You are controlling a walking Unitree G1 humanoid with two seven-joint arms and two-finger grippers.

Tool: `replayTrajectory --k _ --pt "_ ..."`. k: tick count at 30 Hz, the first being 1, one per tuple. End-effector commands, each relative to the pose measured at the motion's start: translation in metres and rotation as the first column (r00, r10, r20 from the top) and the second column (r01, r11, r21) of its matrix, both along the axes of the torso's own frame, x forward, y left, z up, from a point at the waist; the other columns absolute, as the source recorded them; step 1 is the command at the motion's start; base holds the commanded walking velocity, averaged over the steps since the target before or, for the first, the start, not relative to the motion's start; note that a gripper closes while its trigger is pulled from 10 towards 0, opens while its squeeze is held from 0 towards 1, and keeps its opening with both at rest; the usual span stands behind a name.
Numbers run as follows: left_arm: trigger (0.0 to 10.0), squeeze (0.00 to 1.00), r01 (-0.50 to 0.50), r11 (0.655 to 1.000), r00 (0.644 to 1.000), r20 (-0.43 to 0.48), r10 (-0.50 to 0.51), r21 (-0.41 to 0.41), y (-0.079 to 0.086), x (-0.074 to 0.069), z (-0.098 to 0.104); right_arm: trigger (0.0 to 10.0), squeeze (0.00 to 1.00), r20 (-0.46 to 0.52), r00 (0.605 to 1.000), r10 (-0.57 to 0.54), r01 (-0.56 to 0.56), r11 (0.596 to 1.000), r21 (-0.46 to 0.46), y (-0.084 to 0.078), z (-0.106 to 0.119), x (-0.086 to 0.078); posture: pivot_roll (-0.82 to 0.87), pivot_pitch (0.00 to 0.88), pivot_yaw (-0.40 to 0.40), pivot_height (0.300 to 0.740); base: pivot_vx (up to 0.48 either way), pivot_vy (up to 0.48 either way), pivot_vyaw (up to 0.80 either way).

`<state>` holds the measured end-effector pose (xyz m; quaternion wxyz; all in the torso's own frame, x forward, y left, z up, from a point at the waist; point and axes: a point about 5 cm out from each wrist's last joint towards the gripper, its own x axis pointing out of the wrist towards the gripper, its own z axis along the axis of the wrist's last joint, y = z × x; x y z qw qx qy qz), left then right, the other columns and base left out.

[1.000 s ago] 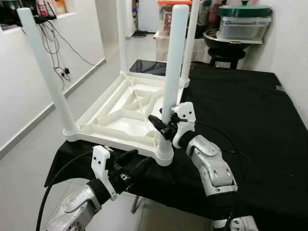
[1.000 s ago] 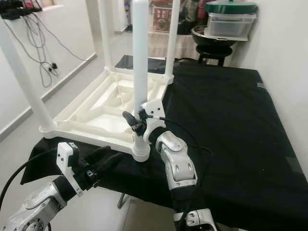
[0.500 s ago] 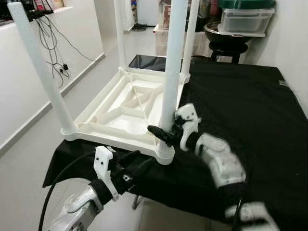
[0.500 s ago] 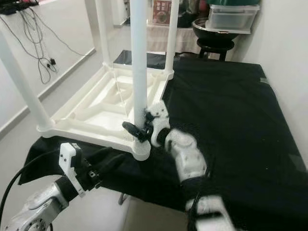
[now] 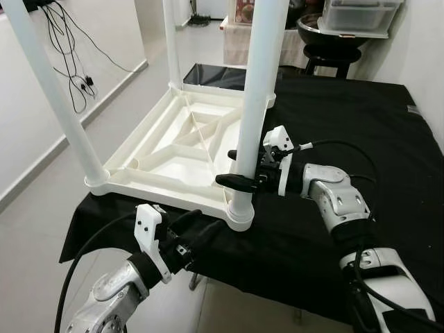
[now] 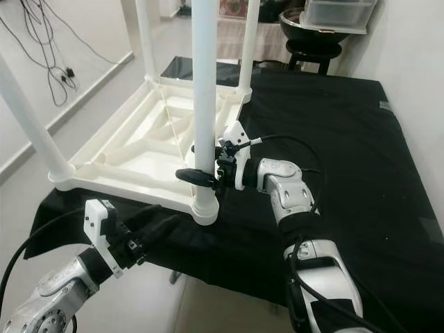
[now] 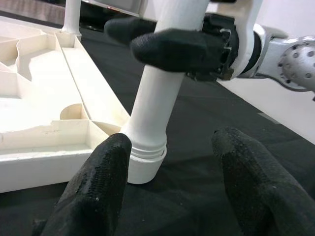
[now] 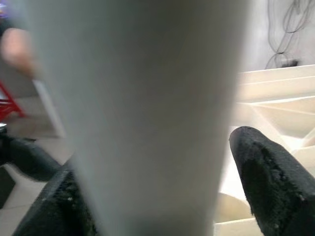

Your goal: Building children table

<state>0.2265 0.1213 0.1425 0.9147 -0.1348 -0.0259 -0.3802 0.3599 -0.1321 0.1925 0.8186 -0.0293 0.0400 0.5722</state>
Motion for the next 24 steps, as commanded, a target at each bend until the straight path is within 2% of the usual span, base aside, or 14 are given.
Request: replayTrajectory --k 1,2,4,5,13,15,17,18,19,20,21,22,24 --pt "10.0 0.00 -0.001 1.000 1.000 -0.019 0.001 0.006 0.001 -0.002 -0.003 4.3 0.00 -0.012 0.998 0.054 -0.054 0.998 0.022 0.000 0.002 -0.001 0.03 0.051 -0.016 0.740 0.000 0.000 0.00" --pt "10.0 0.00 -0.001 1.000 1.000 -0.019 0.001 0.007 0.001 -0.002 -0.003 0.9 0.00 -0.017 0.997 0.078 -0.078 0.996 0.035 -0.001 0.003 -0.002 0.04 0.053 -0.016 0.740 0.000 0.000 0.00" --pt "10.0 0.00 -0.001 1.000 1.000 -0.019 0.001 0.007 0.001 -0.002 -0.003 0.9 0.00 -0.017 0.997 0.078 -0.078 0.996 0.035 -0.001 0.003 -0.002 0.04 0.053 -0.016 0.740 0.000 0.000 0.00" --pt "10.0 0.00 -0.002 1.000 1.000 -0.019 0.002 0.007 0.001 -0.002 -0.002 0.0 0.00 -0.018 0.995 0.099 -0.098 0.994 0.041 -0.002 0.004 -0.002 0.04 0.053 -0.016 0.740 0.000 0.000 0.00" --pt "10.0 0.00 -0.002 1.000 1.000 -0.018 0.002 0.004 -0.001 -0.002 -0.002 0.0 0.00 -0.009 0.993 0.117 -0.116 0.992 0.038 -0.007 0.004 -0.004 0.02 0.061 -0.017 0.740 0.000 0.000 0.00" --pt "10.0 0.00 -0.002 1.000 1.000 -0.017 0.002 0.002 -0.001 -0.003 -0.002 0.0 0.00 0.014 0.999 0.038 -0.039 0.999 0.024 -0.010 -0.001 -0.005 0.01 0.067 -0.019 0.740 0.000 0.000 0.00" --pt "10.0 0.00 -0.002 1.000 1.000 -0.017 0.002 0.002 -0.001 -0.003 -0.002 0.0 0.00 0.014 0.999 0.038 -0.039 0.999 0.024 -0.010 -0.001 -0.005 0.01 0.067 -0.019 0.740 0.000 0.000 0.00" --pt "10.0 0.00 -0.002 1.000 1.000 -0.017 0.002 0.002 0.000 -0.003 -0.001 0.0 0.00 0.015 0.999 -0.050 0.050 0.999 0.002 -0.009 -0.009 -0.007 0.01 0.074 -0.026 0.740 0.000 0.000 0.00" --pt "10.0 0.00 -0.002 1.000 1.000 -0.017 0.002 0.002 0.000 -0.003 -0.001 0.0 0.00 0.015 0.999 -0.050 0.050 0.999 0.002 -0.009 -0.009 -0.007 0.01 0.074 -0.026 0.740 0.000 0.000 0.00" --pt "10.0 0.00 -0.004 1.000 1.000 -0.016 0.004 0.004 0.001 -0.004 -0.001 0.0 0.00 0.024 0.979 -0.203 0.203 0.979 -0.008 -0.003 -0.021 -0.012 0.02 0.077 -0.039 0.740 0.000 0.000 0.00" --pt "10.0 0.00 -0.004 1.000 1.000 -0.016 0.004 0.004 0.001 -0.004 -0.001 0.0 0.00 0.024 0.979 -0.203 0.203 0.979 -0.008 -0.003 -0.021 -0.012 0.02 0.077 -0.039 0.740 0.000 0.000 0.00" --pt "10.0 0.00 -0.005 1.000 1.000 -0.015 0.005 0.006 0.001 -0.004 -0.001 0.0 0.00 0.005 0.914 -0.406 0.406 0.914 0.010 0.004 -0.031 -0.017 0.02 0.077 -0.048 0.740 0.000 0.000 0.00" --pt "10.0 0.00 -0.005 1.000 1.000 -0.015 0.005 0.006 0.001 -0.004 -0.001 0.0 0.00 0.005 0.914 -0.406 0.406 0.914 0.010 0.004 -0.031 -0.017 0.02 0.077 -0.048 0.740 0.000 0.000 0.00"
